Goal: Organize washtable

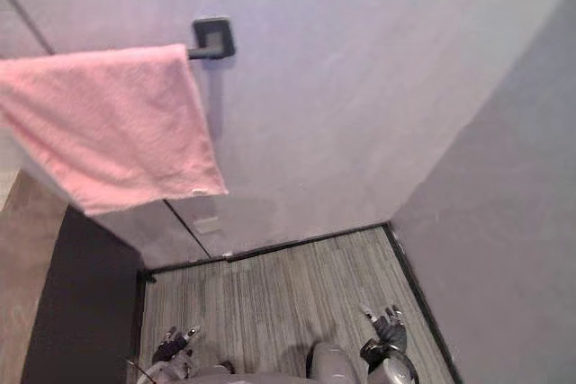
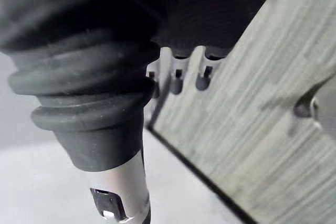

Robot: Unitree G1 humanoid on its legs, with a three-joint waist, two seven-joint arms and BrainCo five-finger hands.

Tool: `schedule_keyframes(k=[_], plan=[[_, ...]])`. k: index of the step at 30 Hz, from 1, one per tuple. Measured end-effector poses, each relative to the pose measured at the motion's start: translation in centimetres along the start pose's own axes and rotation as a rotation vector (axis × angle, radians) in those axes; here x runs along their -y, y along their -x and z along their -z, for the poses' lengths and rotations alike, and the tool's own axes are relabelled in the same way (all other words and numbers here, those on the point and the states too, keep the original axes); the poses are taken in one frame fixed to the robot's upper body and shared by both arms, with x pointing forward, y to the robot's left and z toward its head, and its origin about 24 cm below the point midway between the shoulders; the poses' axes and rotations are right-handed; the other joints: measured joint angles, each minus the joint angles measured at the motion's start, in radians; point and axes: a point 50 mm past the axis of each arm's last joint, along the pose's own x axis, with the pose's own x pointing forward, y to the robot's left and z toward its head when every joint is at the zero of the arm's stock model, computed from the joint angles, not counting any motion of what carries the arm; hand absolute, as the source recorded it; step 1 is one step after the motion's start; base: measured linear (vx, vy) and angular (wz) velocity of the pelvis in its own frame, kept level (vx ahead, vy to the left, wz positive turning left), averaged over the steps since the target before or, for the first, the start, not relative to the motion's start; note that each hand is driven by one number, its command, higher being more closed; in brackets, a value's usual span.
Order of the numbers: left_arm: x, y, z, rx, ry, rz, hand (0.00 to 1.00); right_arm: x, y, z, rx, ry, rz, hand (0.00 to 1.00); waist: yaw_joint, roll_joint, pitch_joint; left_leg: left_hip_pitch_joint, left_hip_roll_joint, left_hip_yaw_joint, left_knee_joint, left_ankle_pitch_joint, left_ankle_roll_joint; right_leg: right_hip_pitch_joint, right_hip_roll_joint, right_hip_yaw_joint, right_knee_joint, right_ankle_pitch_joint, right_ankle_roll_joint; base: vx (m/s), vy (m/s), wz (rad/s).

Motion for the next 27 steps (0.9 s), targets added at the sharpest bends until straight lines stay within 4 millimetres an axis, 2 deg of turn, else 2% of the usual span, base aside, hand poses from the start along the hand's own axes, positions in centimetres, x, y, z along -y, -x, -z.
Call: schedule_keyframes(k=[1,2,3,6,7,10,13,14,15,16,17,18,19,20,21,22,23,24,25,26,27], plan=[[-0.1,-0.1,-0.2,0.006,-0.027,0.000,0.00,-0.2,0.1,0.1,0.001,0.071,-0.023,0.00,-0.001,-0.021,-0.003,-0.015,-0.006,-0.017,0.020,0.000,-0.001,0.001,0.005,0.004,-0.004,-0.009,0.010,0.09,-0.253,0.96],[-0.3,-0.1,-0.2,0.004,-0.059,0.001,0.00,-0.4,-0.2,-0.4,0.022,0.179,-0.060,0.00,0.013,-0.008,-0.003,-0.032,0.002,-0.031,0.028,0.007,-0.007,0.016,0.024,0.000,-0.030,-0.008,0.011,0.00,-0.205,0.50],[0.4,0.0,0.3,-0.009,-0.085,0.022,0.00,-0.7,-0.8,-1.6,0.064,0.332,-0.106,0.00,0.045,0.023,0.000,-0.049,0.026,-0.040,0.005,0.034,-0.007,0.059,0.053,0.014,-0.116,-0.008,0.004,-0.04,-0.170,0.32],[1.0,0.0,0.2,-0.005,-0.142,0.059,0.00,-1.1,-2.1,-3.2,0.102,0.518,-0.149,0.00,0.049,0.046,0.010,-0.082,0.016,-0.091,-0.006,0.065,-0.040,0.051,0.049,0.006,-0.140,-0.042,-0.034,-0.08,-0.136,0.47],[1.4,0.1,0.5,-0.013,-0.157,0.075,0.00,-1.4,-2.6,-3.9,0.110,0.572,-0.166,0.00,0.050,0.070,0.014,-0.109,0.020,-0.115,-0.005,0.082,-0.045,0.062,0.056,-0.008,-0.180,-0.047,-0.051,-0.14,-0.109,0.60],[2.0,0.2,1.3,-0.036,-0.163,0.098,0.00,-1.1,-3.1,-4.3,0.104,0.620,-0.171,0.00,0.050,0.122,0.044,-0.130,0.031,-0.200,-0.034,0.136,-0.060,0.093,0.072,-0.089,-0.216,-0.017,-0.076,-0.18,-0.094,0.70],[1.7,0.2,1.5,-0.039,-0.145,0.085,0.00,-0.1,-3.2,-3.5,0.055,0.638,-0.151,0.00,0.049,0.137,0.058,-0.130,0.034,-0.215,-0.072,0.188,-0.074,0.094,0.073,-0.129,-0.204,-0.015,-0.082,-0.16,-0.061,0.48],[1.6,0.2,1.5,-0.042,-0.138,0.081,0.00,0.5,-3.2,-3.1,0.035,0.643,-0.138,0.00,0.048,0.137,0.064,-0.130,0.032,-0.214,-0.112,0.244,-0.074,0.085,0.073,-0.141,-0.202,-0.010,-0.094,-0.20,-0.061,0.59],[1.4,0.2,1.3,-0.038,-0.141,0.077,0.00,1.0,-3.1,-2.8,0.017,0.631,-0.120,0.00,0.042,0.132,0.067,-0.135,0.018,-0.217,-0.194,0.359,-0.075,0.071,0.059,-0.164,-0.211,-0.006,-0.119,-0.21,-0.057,0.75],[1.5,0.1,1.2,-0.035,-0.145,0.080,0.00,1.3,-3.1,-2.7,0.008,0.619,-0.107,0.00,0.032,0.115,0.071,-0.134,0.006,-0.216,-0.246,0.424,-0.079,0.062,0.037,-0.185,-0.220,0.002,-0.139,-0.28,-0.008,1.05],[1.5,0.0,0.8,-0.016,-0.132,0.081,0.00,2.1,-2.8,-1.8,-0.028,0.586,-0.076,0.00,0.017,0.093,0.086,-0.166,-0.024,-0.163,-0.150,0.368,-0.029,0.050,-0.012,-0.238,-0.223,0.020,-0.150,-0.26,-0.005,1.12],[1.3,0.0,0.6,-0.012,-0.133,0.075,0.00,3.0,-2.3,-1.1,-0.054,0.546,-0.039,0.00,0.015,0.085,0.088,-0.196,-0.041,-0.085,0.032,0.238,0.036,0.052,-0.048,-0.274,-0.224,0.034,-0.142,-0.26,0.009,1.07],[1.2,0.0,0.6,-0.014,-0.133,0.071,0.00,3.6,-2.1,-0.7,-0.068,0.526,-0.019,0.00,0.007,0.085,0.089,-0.203,-0.039,-0.056,0.117,0.177,0.041,0.053,-0.061,-0.294,-0.223,0.038,-0.139,-0.23,0.008,1.09],[0.9,0.1,0.8,-0.019,-0.132,0.063,0.00,4.6,-1.6,0.1,-0.097,0.500,0.022,0.00,-0.013,0.090,0.087,-0.206,-0.015,-0.010,0.261,0.080,0.062,0.060,-0.080,-0.344,-0.223,0.049,-0.134,-0.25,0.075,1.13],[1.1,0.1,0.8,-0.017,-0.133,0.066,0.00,5.4,-0.9,1.2,-0.135,0.464,0.055,0.00,-0.014,0.094,0.085,-0.202,0.025,0.023,0.372,0.027,0.071,0.066,-0.094,-0.392,-0.222,0.060,-0.125,-0.24,0.109,1.18],[1.1,0.0,0.7,-0.014,-0.134,0.066,0.00,5.5,-0.7,1.6,-0.151,0.445,0.068,0.00,-0.016,0.095,0.084,-0.197,0.046,0.035,0.415,0.006,0.073,0.072,-0.102,-0.418,-0.221,0.064,-0.121,-0.18,0.164,1.29],[1.1,0.1,0.6,-0.010,-0.133,0.067,0.00,6.3,-0.2,2.3,-0.177,0.398,0.110,0.00,-0.024,0.109,0.078,-0.189,0.094,0.069,0.469,-0.013,0.077,0.084,-0.121,-0.472,-0.208,0.069,-0.113,-0.14,0.153,1.60],[1.6,0.1,0.5,0.000,-0.124,0.079,0.00,6.6,-0.4,2.2,-0.187,0.394,0.132,0.00,-0.037,0.119,0.088,-0.203,0.065,0.122,0.404,-0.006,0.064,0.082,-0.124,-0.504,-0.184,0.052,-0.090,-0.13,0.128,1.64],[1.7,0.1,0.4,0.010,-0.124,0.075,0.00,6.9,-0.3,2.4,-0.204,0.388,0.144,0.00,-0.034,0.119,0.080,-0.181,0.036,0.097,0.294,-0.005,0.059,0.067,-0.106,-0.487,-0.175,0.020,-0.077,-0.12,-0.023,2.13],[1.6,-0.1,-0.3,0.025,-0.136,0.071,0.00,7.0,0.0,3.6,-0.265,0.358,0.168,0.00,-0.072,0.080,0.046,-0.079,-0.039,0.009,-0.042,0.057,0.052,0.061,-0.056,-0.481,-0.259,0.015,-0.170,-0.10,-0.160,2.61],[1.8,-0.6,-1.8,0.064,-0.155,0.079,0.00,6.7,0.1,4.2,-0.282,0.319,0.178,0.00,-0.097,0.027,0.068,-0.104,-0.027,0.097,0.100,0.019,0.112,0.096,-0.086,-0.493,-0.330,0.101,-0.170,-0.14,-0.163,2.77]])
